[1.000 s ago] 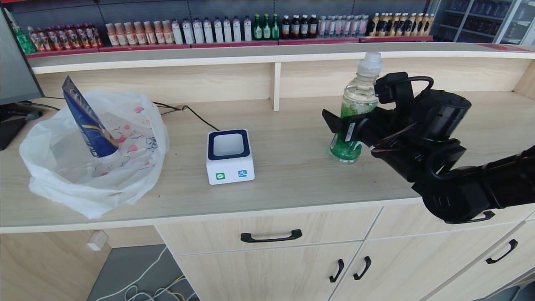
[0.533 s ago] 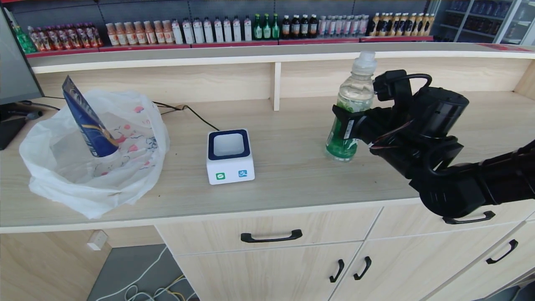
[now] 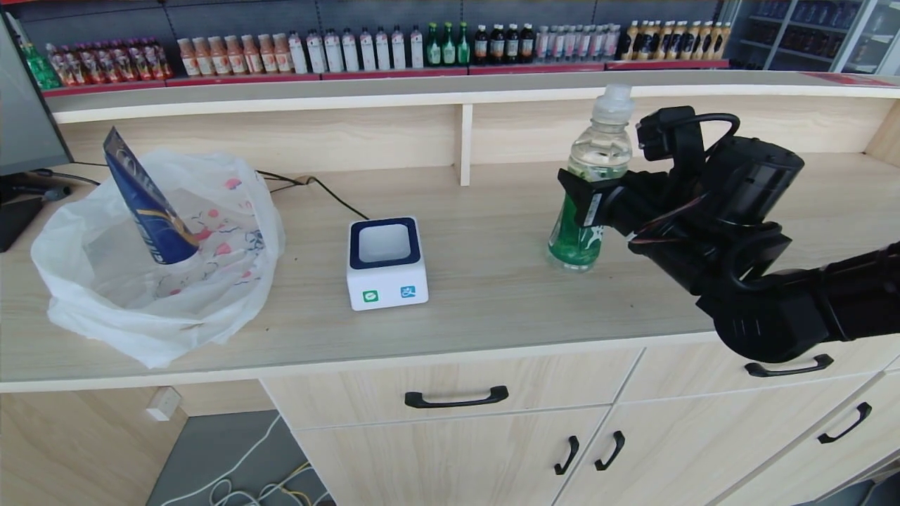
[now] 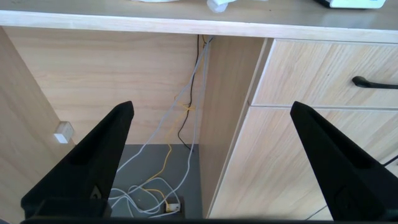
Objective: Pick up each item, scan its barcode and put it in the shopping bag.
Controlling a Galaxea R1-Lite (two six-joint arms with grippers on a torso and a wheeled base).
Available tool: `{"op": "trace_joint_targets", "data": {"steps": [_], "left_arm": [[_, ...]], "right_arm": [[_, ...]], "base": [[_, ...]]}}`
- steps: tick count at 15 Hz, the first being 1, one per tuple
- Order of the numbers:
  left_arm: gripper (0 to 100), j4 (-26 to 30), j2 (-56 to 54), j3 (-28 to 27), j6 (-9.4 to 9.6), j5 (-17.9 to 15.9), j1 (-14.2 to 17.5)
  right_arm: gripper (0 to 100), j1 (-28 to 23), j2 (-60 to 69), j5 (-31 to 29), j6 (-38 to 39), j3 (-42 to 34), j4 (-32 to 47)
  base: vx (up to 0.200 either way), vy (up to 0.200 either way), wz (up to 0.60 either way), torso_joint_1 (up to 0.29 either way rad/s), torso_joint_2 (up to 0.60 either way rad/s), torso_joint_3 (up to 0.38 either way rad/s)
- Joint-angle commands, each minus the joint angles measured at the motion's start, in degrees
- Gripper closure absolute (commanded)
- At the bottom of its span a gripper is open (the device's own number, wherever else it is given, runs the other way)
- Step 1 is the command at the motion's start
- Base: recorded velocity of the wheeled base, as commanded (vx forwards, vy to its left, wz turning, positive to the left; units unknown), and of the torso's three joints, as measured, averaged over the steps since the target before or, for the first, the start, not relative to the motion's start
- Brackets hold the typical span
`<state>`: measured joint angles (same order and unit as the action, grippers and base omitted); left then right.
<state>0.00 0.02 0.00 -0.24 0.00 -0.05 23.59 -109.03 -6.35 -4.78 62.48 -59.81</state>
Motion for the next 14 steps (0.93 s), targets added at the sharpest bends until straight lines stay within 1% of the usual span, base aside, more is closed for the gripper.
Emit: {"op": "trace_joint_targets", "data": {"steps": [1, 7, 8, 10, 11, 13, 14], "left_arm": [[0, 0.0, 0.0, 0.0, -0.02, 0.0, 0.0], [0, 0.0, 0.0, 0.0, -0.02, 0.0, 0.0], [0, 0.0, 0.0, 0.0, -0.02, 0.0, 0.0], [0, 0.0, 0.0, 0.0, -0.02, 0.0, 0.0], [0, 0.0, 0.0, 0.0, -0.02, 0.0, 0.0], [0, 0.0, 0.0, 0.0, -0.02, 0.0, 0.0], [0, 0.0, 0.0, 0.0, -0.02, 0.0, 0.0]], "right_arm": [[100, 0.1, 1.3, 0.0, 0.0, 0.0, -0.2], [100, 0.1, 5.6, 0.0, 0.0, -0.9, -0.1], [100, 0.1, 6.5, 0.7, 0.0, -1.4, -0.1], [100, 0.1, 9.5, 4.7, 0.0, -3.5, 0.0], [100, 0.1, 10.5, 4.9, 0.2, -4.6, 0.0], [100, 0.3, 12.6, 7.1, 1.0, -7.5, -0.2], [100, 0.3, 14.8, 8.7, 1.5, -10.7, -0.2]], "base": [[0.000, 0.000, 0.00, 0.000, 0.00, 0.000], [0.000, 0.000, 0.00, 0.000, 0.00, 0.000], [0.000, 0.000, 0.00, 0.000, 0.00, 0.000], [0.000, 0.000, 0.00, 0.000, 0.00, 0.000], [0.000, 0.000, 0.00, 0.000, 0.00, 0.000], [0.000, 0.000, 0.00, 0.000, 0.00, 0.000], [0.000, 0.000, 0.00, 0.000, 0.00, 0.000]]}}
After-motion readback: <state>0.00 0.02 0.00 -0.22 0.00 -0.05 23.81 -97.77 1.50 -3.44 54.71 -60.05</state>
